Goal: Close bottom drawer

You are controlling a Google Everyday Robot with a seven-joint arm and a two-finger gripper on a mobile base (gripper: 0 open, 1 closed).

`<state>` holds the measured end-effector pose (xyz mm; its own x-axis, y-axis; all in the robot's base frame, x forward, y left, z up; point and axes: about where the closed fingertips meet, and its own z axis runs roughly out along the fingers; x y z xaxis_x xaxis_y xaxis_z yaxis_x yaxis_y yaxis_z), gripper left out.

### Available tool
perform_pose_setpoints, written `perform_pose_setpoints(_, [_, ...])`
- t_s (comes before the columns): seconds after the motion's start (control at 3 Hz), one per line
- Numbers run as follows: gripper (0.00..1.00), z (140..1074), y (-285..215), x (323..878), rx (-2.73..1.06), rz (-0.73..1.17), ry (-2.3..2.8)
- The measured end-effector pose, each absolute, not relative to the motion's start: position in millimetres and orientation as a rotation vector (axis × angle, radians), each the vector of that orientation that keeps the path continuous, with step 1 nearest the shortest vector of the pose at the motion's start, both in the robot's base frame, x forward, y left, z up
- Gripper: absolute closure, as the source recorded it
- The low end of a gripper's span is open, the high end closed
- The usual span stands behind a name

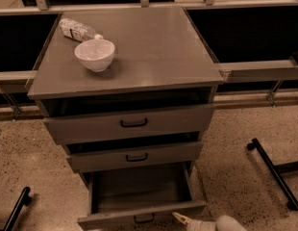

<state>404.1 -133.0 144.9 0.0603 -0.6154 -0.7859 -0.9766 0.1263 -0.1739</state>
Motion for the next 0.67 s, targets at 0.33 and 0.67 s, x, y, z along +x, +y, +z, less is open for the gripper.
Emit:
perform_pose_setpoints(0.33, [0.00,144.8,-132.9,404.1,-1.574,0.597,1.641])
perform_pose_setpoints(0.67, [0.16,141.8,-127.7,410.2,-1.565,0.596,1.602])
